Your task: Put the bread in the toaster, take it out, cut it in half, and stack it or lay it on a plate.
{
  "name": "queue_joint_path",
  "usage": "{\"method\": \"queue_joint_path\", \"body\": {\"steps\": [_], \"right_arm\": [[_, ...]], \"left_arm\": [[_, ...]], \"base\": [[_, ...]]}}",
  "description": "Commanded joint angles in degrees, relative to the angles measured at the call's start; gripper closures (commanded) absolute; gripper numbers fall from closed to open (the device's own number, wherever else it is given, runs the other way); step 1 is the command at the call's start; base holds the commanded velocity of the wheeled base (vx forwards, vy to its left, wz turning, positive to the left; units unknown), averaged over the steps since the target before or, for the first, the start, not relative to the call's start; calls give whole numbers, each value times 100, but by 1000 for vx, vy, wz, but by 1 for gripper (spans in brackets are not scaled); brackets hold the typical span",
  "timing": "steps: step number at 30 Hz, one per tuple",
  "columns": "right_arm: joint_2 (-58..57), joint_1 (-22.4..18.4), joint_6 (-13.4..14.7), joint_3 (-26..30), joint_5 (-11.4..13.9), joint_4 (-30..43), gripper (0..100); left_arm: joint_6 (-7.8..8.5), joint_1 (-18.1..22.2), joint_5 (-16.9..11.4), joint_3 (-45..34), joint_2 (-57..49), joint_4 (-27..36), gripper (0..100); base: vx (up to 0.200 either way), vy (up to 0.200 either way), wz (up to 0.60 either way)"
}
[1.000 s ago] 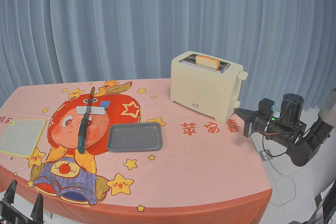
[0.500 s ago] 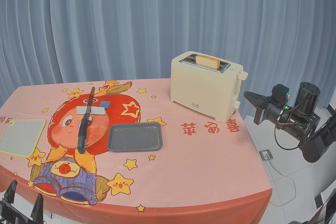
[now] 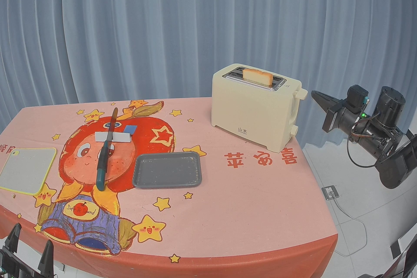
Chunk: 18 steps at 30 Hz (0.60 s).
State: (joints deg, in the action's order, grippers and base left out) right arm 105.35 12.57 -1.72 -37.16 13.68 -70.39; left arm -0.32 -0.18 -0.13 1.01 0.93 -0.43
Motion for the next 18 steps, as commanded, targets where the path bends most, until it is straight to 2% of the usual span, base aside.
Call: {"method": "queue_joint_path", "body": {"steps": [1, 4, 10, 14, 18], "right_arm": [[144, -97, 22, -248, -5, -1, 100], [337, -176, 49, -468, -23, -1, 100], [812, -167, 330, -863, -14, -186, 100], [1251, -176, 330, -1004, -23, -555, 100], [1418, -167, 321, -986, -32, -590, 100]], "left_arm": [[-3, 1, -4, -101, -84, -1, 0], [-3, 1, -4, -101, -84, -1, 0], [-3, 1, 5, -101, -84, -1, 0], [-3, 1, -4, -101, -84, -1, 0], [-3, 1, -4, -101, -84, -1, 0]], "base": [[0, 0, 0], [0, 0, 0], [0, 0, 0], [0, 0, 0], [0, 0, 0]]}}
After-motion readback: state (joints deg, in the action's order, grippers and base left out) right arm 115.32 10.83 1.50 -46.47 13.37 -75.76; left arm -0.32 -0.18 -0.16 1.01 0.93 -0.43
